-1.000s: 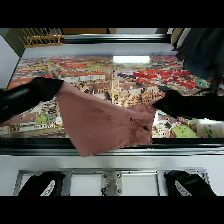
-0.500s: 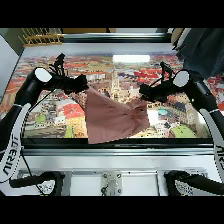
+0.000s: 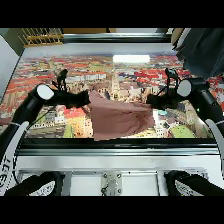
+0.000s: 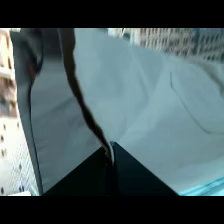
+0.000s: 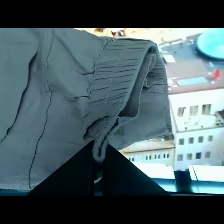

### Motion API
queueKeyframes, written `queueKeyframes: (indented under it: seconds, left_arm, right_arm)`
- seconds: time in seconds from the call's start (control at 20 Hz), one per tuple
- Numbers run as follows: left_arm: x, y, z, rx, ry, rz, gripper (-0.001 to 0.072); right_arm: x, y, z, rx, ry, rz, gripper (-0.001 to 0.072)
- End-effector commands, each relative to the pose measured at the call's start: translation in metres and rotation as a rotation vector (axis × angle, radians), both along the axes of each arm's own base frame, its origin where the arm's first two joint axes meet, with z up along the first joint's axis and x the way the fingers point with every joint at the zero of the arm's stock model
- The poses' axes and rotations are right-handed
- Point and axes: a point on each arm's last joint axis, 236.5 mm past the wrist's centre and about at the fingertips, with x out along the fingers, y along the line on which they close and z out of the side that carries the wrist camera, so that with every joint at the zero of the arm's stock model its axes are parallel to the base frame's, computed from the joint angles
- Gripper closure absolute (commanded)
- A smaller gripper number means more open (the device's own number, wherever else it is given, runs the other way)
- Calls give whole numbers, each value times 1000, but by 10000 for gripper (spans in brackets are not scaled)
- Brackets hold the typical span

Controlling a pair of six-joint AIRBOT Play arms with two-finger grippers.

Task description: Fold the clothes and pants, and hang the long-sleeved shirts on hangers.

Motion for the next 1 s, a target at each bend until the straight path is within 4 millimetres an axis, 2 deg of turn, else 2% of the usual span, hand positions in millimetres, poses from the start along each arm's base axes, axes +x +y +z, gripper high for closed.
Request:
queueKeyframes:
  seconds: [0.0,0.2,0.3,0.45,0.6,0.75,0.95]
  left_arm:
    - [-45,-15,-40,26,11,-23,697]
    - [-72,-27,-88,61,60,-20,697]
    - [-85,-30,-109,80,116,-32,697]
    - [-96,-35,-124,100,158,-59,697]
    - [-97,-39,-120,97,145,-72,697]
    - [-89,-35,-101,78,93,-57,697]
    - [-80,-19,-85,59,76,-14,690]
  right_arm:
    - [-15,-13,-41,-48,3,-9,702]
    - [-38,-18,-81,-62,63,-14,702]
    - [-48,-21,-91,-69,94,-12,701]
    - [-54,-21,-97,-69,112,-13,700]
    - [-57,-14,-96,-34,128,-25,699]
    - [-68,-1,-93,24,171,-39,689]
    - [-80,6,-69,67,165,-33,687]
